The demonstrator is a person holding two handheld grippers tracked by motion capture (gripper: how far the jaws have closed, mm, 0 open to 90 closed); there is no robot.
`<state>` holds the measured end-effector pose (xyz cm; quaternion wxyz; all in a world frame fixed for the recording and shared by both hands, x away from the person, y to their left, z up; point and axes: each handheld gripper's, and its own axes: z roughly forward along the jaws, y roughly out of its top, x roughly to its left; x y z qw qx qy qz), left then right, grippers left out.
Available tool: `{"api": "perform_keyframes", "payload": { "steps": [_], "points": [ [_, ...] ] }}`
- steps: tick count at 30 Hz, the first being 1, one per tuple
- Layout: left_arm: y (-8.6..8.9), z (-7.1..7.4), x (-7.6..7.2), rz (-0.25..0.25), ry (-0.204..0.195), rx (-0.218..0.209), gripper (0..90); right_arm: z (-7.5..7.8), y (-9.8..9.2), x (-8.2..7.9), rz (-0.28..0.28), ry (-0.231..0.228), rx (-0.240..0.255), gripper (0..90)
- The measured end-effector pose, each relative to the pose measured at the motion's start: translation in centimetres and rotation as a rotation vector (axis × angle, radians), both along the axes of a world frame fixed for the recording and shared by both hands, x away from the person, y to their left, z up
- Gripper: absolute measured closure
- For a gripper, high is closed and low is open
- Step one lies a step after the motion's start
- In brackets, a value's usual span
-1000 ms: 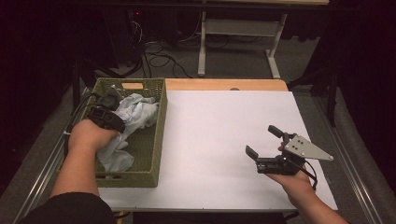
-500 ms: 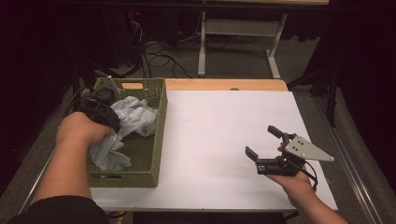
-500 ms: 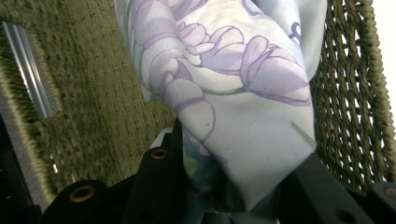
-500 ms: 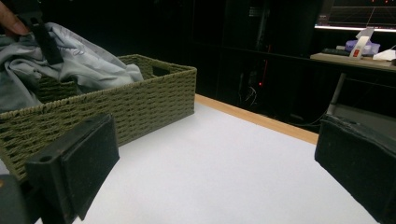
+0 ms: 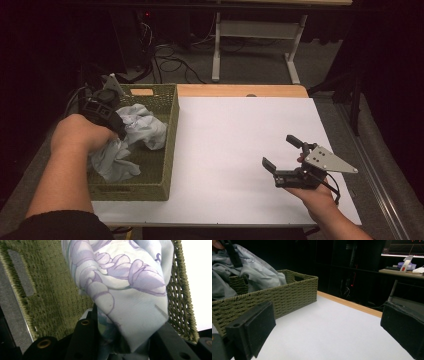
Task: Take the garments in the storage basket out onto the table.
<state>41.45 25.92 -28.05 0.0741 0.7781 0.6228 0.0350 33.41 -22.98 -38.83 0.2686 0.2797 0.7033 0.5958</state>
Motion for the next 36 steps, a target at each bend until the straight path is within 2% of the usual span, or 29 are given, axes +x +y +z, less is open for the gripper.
{"api": "perform_keyframes", "payload": {
  "steps": [12,18,24,29,36],
  "points": [
    [-0.2,2.9,-0.4,-0.002,-0.008,0.014,69.3,0.1,0.0,-0.1,0.003,-0.003,0.002,1.0],
    [-0.2,3.9,-0.5,0.004,-0.014,0.021,69.3,0.1,0.0,-0.1,0.005,-0.005,0.001,1.0],
    [-0.3,5.3,-0.7,-0.004,-0.033,0.038,69.3,0.1,0.0,-0.1,0.005,-0.005,0.0,0.9],
    [-0.4,6.1,-0.9,-0.002,-0.045,0.036,69.3,0.1,0.0,-0.2,0.007,-0.006,0.003,1.0],
    [-0.2,7.0,-1.1,0.014,-0.07,0.027,69.3,1.1,0.2,-0.7,0.025,-0.043,0.009,1.0]
  ]
}}
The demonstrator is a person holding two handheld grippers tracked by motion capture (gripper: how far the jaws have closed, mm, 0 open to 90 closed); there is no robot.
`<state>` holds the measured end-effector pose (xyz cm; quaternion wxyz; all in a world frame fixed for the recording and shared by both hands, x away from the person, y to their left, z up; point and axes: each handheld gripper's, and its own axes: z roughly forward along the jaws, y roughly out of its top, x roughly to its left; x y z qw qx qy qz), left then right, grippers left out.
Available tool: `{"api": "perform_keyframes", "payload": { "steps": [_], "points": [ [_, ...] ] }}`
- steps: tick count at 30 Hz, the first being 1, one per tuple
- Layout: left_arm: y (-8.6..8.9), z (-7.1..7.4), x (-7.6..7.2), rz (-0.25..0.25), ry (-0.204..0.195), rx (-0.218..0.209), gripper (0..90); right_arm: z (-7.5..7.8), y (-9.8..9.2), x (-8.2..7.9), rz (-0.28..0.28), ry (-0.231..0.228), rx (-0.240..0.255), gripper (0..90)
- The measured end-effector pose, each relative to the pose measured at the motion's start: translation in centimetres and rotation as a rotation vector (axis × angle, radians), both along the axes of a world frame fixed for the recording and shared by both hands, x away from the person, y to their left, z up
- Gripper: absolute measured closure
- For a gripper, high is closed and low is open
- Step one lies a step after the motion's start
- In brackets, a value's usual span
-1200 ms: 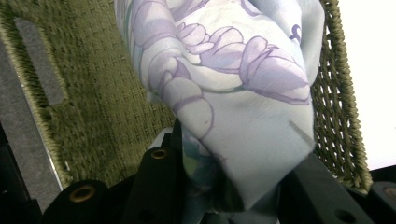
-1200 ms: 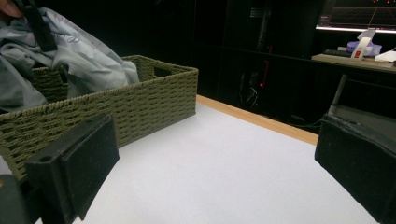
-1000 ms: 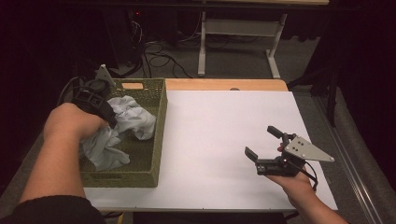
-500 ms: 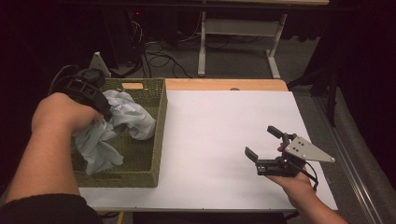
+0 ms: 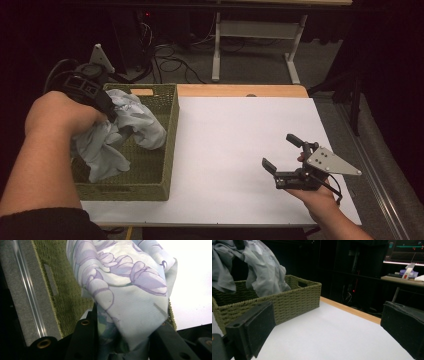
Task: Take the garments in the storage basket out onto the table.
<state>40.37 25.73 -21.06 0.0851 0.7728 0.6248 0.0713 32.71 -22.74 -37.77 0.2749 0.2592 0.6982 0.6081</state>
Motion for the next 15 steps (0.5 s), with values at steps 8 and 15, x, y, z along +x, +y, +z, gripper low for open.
{"api": "perform_keyframes", "payload": {
  "steps": [8,15],
  "points": [
    [0.0,0.9,-0.3,0.0,-0.015,-0.002,69.3,0.4,-0.1,0.0,-0.004,-0.001,0.021,1.0],
    [-0.3,1.9,-0.4,-0.003,-0.029,-0.002,69.4,0.6,-0.2,0.0,-0.006,-0.007,0.025,1.0]
  ]
}}
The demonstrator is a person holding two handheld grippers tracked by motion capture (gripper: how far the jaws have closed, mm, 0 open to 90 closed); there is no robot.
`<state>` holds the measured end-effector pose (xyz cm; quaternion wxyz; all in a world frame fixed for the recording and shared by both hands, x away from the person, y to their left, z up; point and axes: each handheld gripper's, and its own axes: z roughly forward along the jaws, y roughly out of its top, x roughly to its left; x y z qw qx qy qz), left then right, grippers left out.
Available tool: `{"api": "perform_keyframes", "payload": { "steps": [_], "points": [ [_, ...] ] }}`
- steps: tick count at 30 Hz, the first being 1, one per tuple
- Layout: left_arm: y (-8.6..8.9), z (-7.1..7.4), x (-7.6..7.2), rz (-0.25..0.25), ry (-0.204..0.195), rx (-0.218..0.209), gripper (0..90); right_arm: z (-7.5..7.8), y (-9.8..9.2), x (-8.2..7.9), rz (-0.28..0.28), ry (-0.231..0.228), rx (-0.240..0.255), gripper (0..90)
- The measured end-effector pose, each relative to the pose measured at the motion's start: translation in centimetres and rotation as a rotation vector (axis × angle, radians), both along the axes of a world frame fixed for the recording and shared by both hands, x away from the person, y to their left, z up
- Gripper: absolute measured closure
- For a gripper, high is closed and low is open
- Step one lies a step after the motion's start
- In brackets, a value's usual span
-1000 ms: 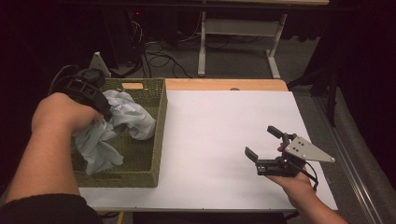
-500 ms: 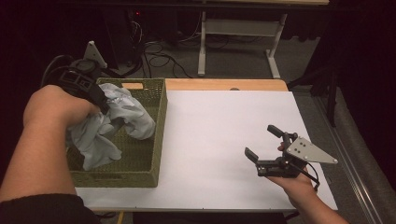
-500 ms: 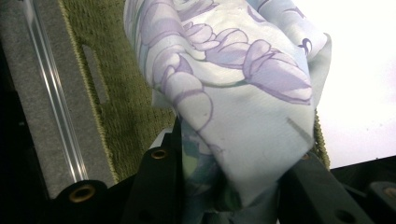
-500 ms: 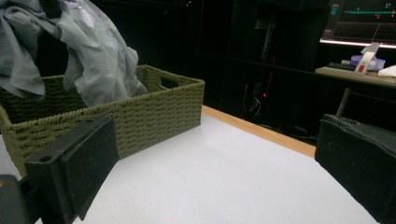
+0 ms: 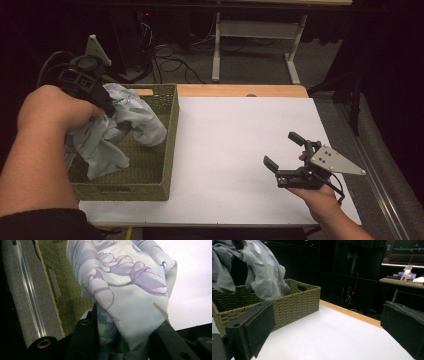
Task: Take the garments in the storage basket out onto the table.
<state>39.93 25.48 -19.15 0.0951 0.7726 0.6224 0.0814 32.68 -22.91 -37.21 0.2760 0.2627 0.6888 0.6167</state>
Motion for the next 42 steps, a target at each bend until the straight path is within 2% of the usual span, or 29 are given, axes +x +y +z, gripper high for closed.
{"api": "perform_keyframes", "payload": {
  "steps": [7,19,25,34,42],
  "points": [
    [0.0,1.5,-0.3,0.004,-0.014,0.002,69.4,-0.1,-0.1,0.0,-0.001,0.001,0.0,0.9],
    [0.1,3.3,-0.7,0.024,-0.028,0.0,69.4,-0.2,-0.1,0.0,0.002,0.003,-0.004,1.0],
    [-0.2,4.1,-1.0,0.015,-0.028,-0.009,69.4,-0.2,-0.1,0.0,0.002,0.005,-0.002,1.0],
    [-1.0,5.5,-1.2,0.009,-0.045,-0.02,69.4,-0.3,-0.1,0.0,0.004,0.005,-0.006,1.0],
    [-2.3,5.9,-0.9,-0.012,-0.04,-0.021,69.4,-0.3,0.0,-0.1,0.004,0.008,-0.002,1.0]
  ]
}}
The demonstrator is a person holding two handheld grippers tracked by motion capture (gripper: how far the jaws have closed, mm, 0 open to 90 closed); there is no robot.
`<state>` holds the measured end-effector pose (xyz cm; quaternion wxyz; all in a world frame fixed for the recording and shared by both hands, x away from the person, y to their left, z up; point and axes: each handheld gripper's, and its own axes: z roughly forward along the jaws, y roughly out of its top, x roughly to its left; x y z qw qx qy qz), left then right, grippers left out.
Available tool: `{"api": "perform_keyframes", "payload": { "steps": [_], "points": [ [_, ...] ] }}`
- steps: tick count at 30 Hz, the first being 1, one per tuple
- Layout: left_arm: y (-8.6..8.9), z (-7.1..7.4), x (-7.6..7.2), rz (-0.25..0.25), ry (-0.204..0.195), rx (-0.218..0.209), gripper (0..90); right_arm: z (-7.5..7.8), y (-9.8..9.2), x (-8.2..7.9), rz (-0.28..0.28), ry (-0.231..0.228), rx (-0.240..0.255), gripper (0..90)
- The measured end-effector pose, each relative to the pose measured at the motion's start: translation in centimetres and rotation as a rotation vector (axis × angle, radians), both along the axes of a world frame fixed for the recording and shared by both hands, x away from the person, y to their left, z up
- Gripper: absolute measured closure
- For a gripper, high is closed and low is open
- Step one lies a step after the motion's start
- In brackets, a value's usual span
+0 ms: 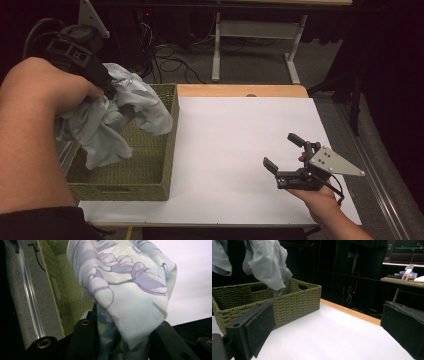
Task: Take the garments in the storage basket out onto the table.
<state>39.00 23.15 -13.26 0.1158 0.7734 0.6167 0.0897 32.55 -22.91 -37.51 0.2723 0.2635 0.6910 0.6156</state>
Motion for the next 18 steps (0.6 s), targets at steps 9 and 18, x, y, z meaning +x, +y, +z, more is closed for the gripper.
{"api": "perform_keyframes", "payload": {
  "steps": [9,18],
  "points": [
    [-1.2,1.0,-0.1,-0.018,-0.009,0.008,69.5,0.0,-0.1,0.0,0.004,0.0,0.007,1.0],
    [-3.0,1.7,0.1,-0.05,-0.03,-0.009,69.5,0.0,0.1,-0.1,0.005,0.003,0.012,0.9]
  ]
}}
